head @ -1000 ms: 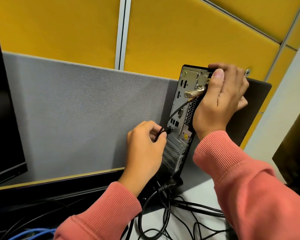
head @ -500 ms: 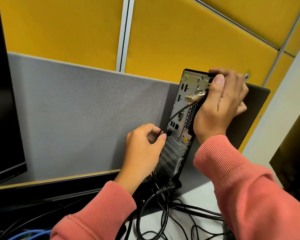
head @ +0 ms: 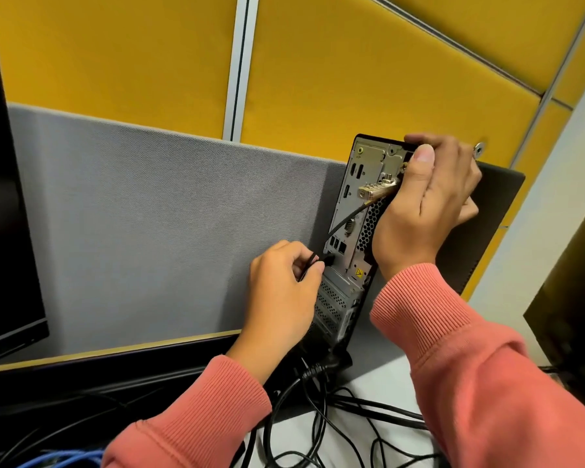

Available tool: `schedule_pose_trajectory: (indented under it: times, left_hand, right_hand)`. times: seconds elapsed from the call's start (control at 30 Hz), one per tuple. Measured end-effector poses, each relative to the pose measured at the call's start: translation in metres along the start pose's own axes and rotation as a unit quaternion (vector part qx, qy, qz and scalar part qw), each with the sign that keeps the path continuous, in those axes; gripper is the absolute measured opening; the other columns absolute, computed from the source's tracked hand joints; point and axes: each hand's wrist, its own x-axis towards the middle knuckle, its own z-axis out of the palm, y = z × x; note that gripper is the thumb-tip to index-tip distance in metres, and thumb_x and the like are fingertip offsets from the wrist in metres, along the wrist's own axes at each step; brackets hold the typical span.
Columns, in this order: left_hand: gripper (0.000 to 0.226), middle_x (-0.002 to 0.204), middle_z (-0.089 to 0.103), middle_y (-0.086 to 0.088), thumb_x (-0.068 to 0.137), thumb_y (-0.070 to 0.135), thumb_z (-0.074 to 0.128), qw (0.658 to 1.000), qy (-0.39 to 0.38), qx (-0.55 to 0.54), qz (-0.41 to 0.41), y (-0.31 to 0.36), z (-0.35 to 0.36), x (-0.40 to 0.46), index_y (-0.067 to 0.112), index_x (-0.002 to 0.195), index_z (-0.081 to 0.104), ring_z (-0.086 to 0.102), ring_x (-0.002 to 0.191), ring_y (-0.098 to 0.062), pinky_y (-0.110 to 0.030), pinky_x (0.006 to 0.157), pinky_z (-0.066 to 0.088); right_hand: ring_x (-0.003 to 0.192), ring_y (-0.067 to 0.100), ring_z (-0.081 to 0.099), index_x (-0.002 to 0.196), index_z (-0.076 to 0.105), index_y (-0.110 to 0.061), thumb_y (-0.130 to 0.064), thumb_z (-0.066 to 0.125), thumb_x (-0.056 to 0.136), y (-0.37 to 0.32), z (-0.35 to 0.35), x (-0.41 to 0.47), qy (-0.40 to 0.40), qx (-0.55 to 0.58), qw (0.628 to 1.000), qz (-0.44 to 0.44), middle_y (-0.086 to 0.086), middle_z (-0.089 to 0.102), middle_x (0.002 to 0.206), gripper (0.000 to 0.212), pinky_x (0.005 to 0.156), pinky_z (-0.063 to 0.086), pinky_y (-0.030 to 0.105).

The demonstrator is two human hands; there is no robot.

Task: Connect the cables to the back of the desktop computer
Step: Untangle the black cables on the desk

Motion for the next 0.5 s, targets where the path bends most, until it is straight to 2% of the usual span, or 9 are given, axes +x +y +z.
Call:
schedule_pose_trajectory:
  times: [0.27, 0.5]
  left_hand:
    - [0.015, 0.075, 0.064, 0.004, 0.089, 0.019, 0.077, 1.0, -0.002, -0.005, -0.002, -0.0015, -0.0008, 0.0008, 0.019, 0.075, 0.071, 0.059, 0.066, -0.015, -0.041, 0.067, 0.053]
    - [0.011, 0.077, 0.065, 0.005, 0.089, 0.018, 0.078, 1.0, -0.016, 0.01, 0.018, -0.0059, -0.0048, 0.0022, 0.021, 0.079, 0.074, 0.061, 0.068, -0.016, -0.044, 0.068, 0.055]
  right_hand:
    - [0.125, 0.012, 0.045, 0.112, 0.063, -0.025, -0.033, 0.032, 0.105, 0.0011, 0.0004, 0.0004, -0.003, -0.002, 1.0, -0.001, -0.009, 0.057, 0.115, 0.033, 0.096, 0.024, 0.03]
    - [0.125, 0.01, 0.043, 0.112, 0.063, -0.027, -0.033, 0.032, 0.105, 0.0017, 0.0001, 0.0003, -0.011, -0.009, 1.0, -0.002, -0.016, 0.052, 0.113, 0.032, 0.097, 0.025, 0.036]
